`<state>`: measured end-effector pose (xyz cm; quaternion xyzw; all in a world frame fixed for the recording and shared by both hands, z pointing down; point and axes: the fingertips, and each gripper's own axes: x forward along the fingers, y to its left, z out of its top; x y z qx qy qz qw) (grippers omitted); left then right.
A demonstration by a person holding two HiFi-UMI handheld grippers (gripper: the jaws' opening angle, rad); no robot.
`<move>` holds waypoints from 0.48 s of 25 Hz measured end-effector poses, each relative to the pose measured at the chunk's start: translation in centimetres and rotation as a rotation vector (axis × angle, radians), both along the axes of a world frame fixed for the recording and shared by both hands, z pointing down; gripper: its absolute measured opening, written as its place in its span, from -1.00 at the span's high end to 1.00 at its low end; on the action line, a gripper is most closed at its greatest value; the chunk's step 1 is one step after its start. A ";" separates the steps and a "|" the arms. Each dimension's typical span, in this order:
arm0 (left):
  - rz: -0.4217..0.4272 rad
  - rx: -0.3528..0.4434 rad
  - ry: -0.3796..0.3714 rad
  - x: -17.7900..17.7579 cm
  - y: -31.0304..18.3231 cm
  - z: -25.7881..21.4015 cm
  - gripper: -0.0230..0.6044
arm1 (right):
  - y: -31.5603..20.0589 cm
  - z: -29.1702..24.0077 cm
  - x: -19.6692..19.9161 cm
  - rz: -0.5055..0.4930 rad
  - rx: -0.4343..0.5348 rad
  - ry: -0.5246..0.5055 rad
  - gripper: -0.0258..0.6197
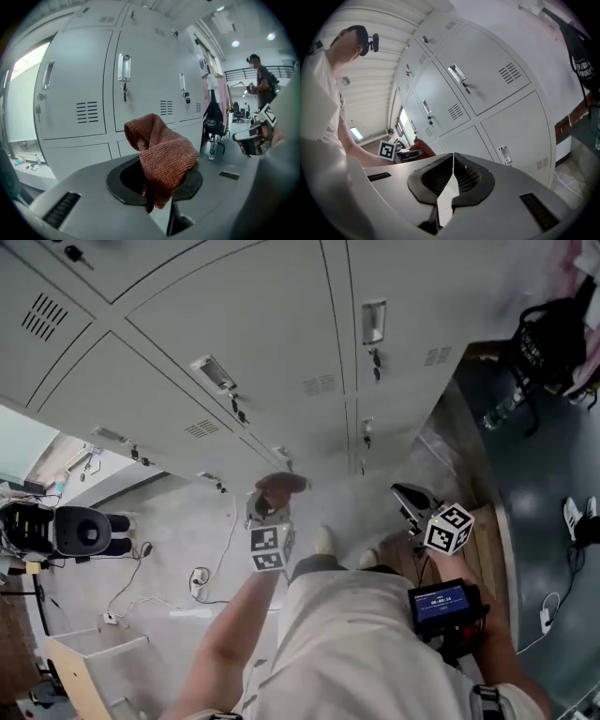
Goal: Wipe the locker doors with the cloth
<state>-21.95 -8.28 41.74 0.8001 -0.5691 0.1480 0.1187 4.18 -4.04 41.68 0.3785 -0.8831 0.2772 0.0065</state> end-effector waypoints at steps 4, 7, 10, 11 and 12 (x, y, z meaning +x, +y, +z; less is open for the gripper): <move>0.064 0.019 0.015 0.7 4.1 -1.9 0.70 | -1.2 -3.8 -0.9 -0.058 0.070 0.044 0.86; 0.032 0.035 0.061 -0.1 5.3 -3.3 0.70 | -1.8 -7.1 -2.5 -0.114 0.149 0.052 0.86; -0.002 0.055 0.116 -0.5 5.5 -4.6 0.70 | -1.7 -9.4 -3.4 -0.150 0.194 0.028 0.86; -0.005 0.064 0.124 -0.5 5.5 -5.1 0.70 | -1.7 -9.8 -3.6 -0.159 0.201 0.020 0.86; -0.006 0.071 0.134 -0.5 5.4 -5.5 0.70 | -1.6 -10.2 -3.9 -0.168 0.207 0.014 0.86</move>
